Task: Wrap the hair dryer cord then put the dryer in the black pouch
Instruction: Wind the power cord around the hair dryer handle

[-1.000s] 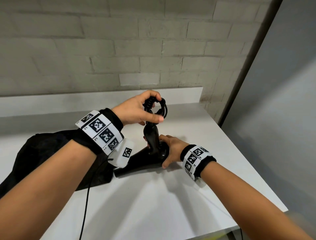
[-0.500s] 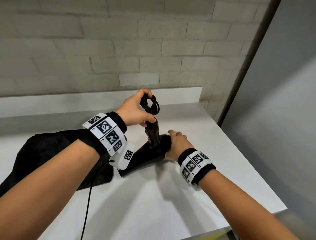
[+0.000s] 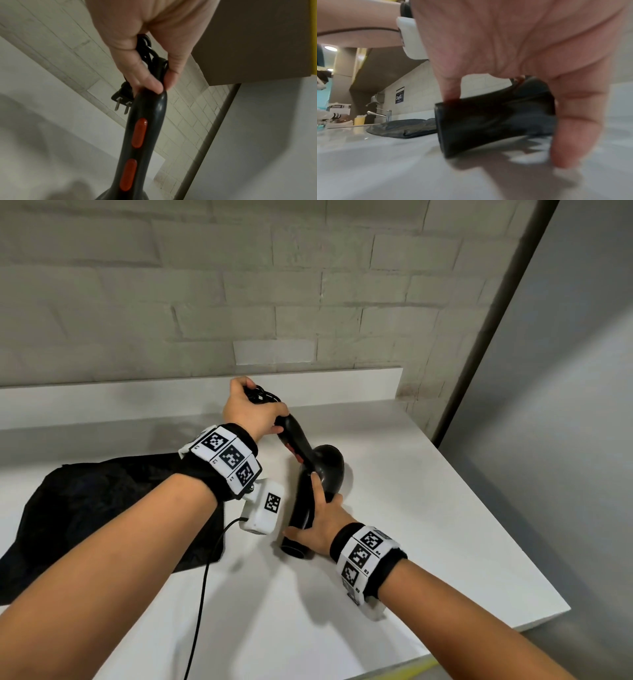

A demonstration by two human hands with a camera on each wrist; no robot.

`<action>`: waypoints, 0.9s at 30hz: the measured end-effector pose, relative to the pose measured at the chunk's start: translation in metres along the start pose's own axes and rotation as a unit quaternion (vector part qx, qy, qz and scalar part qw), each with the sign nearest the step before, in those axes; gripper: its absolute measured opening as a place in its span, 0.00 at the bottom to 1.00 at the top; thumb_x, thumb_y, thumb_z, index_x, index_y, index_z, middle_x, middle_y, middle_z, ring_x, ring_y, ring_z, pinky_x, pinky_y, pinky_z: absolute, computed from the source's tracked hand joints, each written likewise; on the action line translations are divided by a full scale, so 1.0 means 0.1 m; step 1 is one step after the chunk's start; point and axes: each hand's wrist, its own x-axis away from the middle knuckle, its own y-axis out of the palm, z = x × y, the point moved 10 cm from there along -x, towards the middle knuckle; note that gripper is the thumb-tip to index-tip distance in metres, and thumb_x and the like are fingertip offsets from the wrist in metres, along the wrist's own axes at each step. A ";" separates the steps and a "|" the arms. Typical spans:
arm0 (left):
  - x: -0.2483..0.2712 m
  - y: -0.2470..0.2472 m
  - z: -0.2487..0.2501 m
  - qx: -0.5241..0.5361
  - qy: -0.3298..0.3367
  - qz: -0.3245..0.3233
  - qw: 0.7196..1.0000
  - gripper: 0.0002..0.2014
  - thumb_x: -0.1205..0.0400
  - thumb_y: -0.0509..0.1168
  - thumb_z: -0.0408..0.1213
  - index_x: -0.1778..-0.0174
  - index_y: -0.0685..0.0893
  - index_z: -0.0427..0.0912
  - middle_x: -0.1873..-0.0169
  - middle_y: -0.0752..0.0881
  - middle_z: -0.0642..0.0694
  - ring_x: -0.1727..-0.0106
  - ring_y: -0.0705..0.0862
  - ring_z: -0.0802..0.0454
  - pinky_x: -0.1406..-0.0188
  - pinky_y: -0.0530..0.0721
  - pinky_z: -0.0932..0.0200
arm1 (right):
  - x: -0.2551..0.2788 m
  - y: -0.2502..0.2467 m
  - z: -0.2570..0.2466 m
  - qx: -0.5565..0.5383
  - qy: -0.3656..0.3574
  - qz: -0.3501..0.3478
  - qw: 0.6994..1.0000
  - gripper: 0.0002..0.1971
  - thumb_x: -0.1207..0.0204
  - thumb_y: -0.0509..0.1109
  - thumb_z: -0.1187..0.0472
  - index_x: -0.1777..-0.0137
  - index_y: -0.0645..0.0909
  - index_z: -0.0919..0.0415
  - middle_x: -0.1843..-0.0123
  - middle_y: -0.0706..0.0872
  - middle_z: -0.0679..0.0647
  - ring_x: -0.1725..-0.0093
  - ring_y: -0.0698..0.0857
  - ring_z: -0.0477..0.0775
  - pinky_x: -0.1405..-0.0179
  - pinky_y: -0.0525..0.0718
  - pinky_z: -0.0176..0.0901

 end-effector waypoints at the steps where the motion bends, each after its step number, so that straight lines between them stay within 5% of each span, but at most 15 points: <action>1: -0.01 -0.03 -0.03 0.006 -0.002 0.005 1.000 0.26 0.35 0.73 0.23 0.60 0.66 0.54 0.47 0.77 0.39 0.58 0.83 0.41 0.75 0.87 0.57 | -0.02 0.02 0.01 -0.012 0.000 -0.008 1.000 0.51 0.32 0.70 0.44 0.25 0.30 0.37 0.23 0.53 0.66 0.47 0.82 0.63 0.48 0.80 0.47; 6: -0.05 -0.13 -0.21 0.010 -0.018 0.010 1.000 0.26 0.32 0.72 0.22 0.63 0.65 0.56 0.50 0.74 0.38 0.66 0.80 0.46 0.80 0.86 0.62 | -0.14 -0.07 0.17 0.028 0.030 -0.024 0.999 0.33 0.26 0.60 0.57 0.24 0.51 0.36 0.24 0.50 0.67 0.46 0.81 0.67 0.46 0.79 0.44; 9: -0.02 -0.13 -0.35 0.008 -0.042 -0.028 0.999 0.26 0.30 0.70 0.20 0.62 0.65 0.56 0.54 0.72 0.42 0.69 0.79 0.48 0.77 0.86 0.61 | -0.17 -0.24 0.26 0.070 0.024 0.000 0.997 0.31 0.24 0.59 0.62 0.25 0.55 0.37 0.28 0.56 0.68 0.62 0.79 0.62 0.55 0.78 0.45; 11: 0.04 -0.11 -0.46 -0.003 -0.057 -0.064 0.996 0.23 0.27 0.69 0.24 0.61 0.65 0.56 0.61 0.73 0.48 0.73 0.81 0.49 0.72 0.84 0.57 | -0.18 -0.35 0.35 0.074 0.027 0.004 0.997 0.35 0.25 0.59 0.67 0.25 0.53 0.36 0.30 0.60 0.67 0.67 0.76 0.58 0.58 0.78 0.44; 16: 0.12 -0.10 -0.75 -0.058 -0.085 -0.114 0.988 0.14 0.20 0.61 0.28 0.62 0.69 0.53 0.64 0.79 0.52 0.71 0.85 0.55 0.74 0.80 0.59 | -0.23 -0.69 0.63 0.109 0.064 0.049 0.991 0.47 0.29 0.61 0.72 0.24 0.38 0.33 0.28 0.62 0.66 0.43 0.80 0.73 0.45 0.80 0.57; 20: 0.18 -0.08 -0.94 -0.188 -0.085 -0.177 0.962 0.14 0.23 0.64 0.27 0.60 0.70 0.52 0.65 0.78 0.52 0.70 0.73 0.56 0.78 0.73 0.65 | -0.24 -0.83 0.78 0.156 0.092 0.100 0.978 0.46 0.27 0.59 0.72 0.24 0.35 0.35 0.29 0.64 0.61 0.41 0.78 0.70 0.40 0.78 0.58; 27: 0.29 -0.01 -1.18 -0.245 -0.097 -0.226 0.938 0.17 0.22 0.64 0.24 0.63 0.67 0.51 0.62 0.75 0.51 0.70 0.72 0.55 0.86 0.75 0.70 | -0.30 -0.91 0.98 0.178 0.140 0.133 0.965 0.51 0.31 0.62 0.75 0.24 0.33 0.38 0.24 0.58 0.53 0.40 0.74 0.68 0.43 0.78 0.63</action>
